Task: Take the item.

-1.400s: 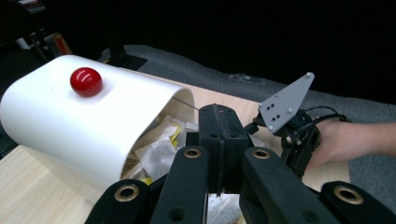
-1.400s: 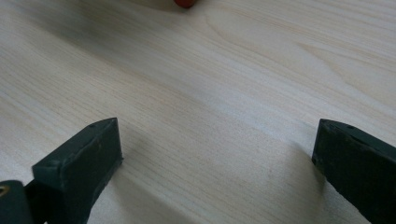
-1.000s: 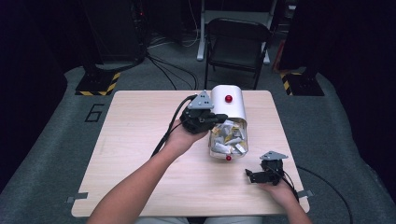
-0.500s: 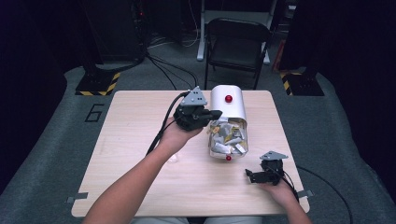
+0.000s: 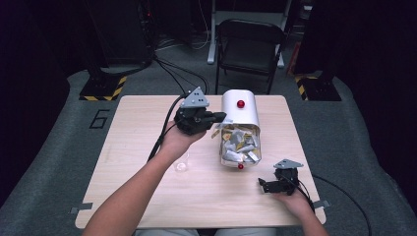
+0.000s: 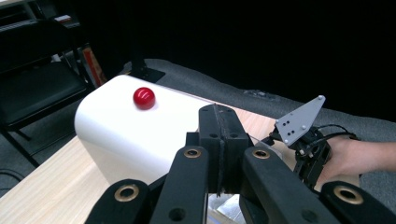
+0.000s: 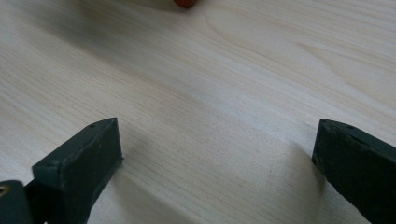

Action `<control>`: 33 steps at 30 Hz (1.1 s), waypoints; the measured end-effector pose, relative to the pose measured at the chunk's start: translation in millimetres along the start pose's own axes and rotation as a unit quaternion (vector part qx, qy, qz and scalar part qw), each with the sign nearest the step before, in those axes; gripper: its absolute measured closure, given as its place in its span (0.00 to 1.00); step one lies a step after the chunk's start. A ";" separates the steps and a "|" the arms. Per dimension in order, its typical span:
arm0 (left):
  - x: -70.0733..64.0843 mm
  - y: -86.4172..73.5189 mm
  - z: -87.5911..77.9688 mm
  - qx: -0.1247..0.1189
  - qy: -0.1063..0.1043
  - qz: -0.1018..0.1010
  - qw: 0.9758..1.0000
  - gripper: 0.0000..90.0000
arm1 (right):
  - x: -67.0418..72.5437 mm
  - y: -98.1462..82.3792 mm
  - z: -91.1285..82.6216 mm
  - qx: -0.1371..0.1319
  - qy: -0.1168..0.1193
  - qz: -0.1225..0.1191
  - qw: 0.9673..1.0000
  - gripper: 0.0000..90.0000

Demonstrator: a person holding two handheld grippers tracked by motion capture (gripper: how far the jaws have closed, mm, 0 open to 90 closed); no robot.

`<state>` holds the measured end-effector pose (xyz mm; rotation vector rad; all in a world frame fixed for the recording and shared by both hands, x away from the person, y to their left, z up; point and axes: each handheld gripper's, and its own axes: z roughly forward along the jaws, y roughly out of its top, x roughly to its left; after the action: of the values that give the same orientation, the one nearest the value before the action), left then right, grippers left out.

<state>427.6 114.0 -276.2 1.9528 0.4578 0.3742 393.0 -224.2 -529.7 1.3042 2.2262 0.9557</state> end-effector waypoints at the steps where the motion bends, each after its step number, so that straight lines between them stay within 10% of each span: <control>1: 1.4 -0.6 -2.1 0.000 0.003 -0.002 1.000 1.00 | 0.0 0.0 0.0 0.000 0.000 0.000 1.000 0.01; 33: 20.9 -22.2 -34.7 0.013 0.033 -0.016 0.999 1.00 | -0.1 0.0 0.0 0.000 0.000 -0.001 1.000 0.01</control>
<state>426.8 159.9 -281.3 1.9610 0.5391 0.4136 393.0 -224.3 -529.7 1.3026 2.2266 0.9561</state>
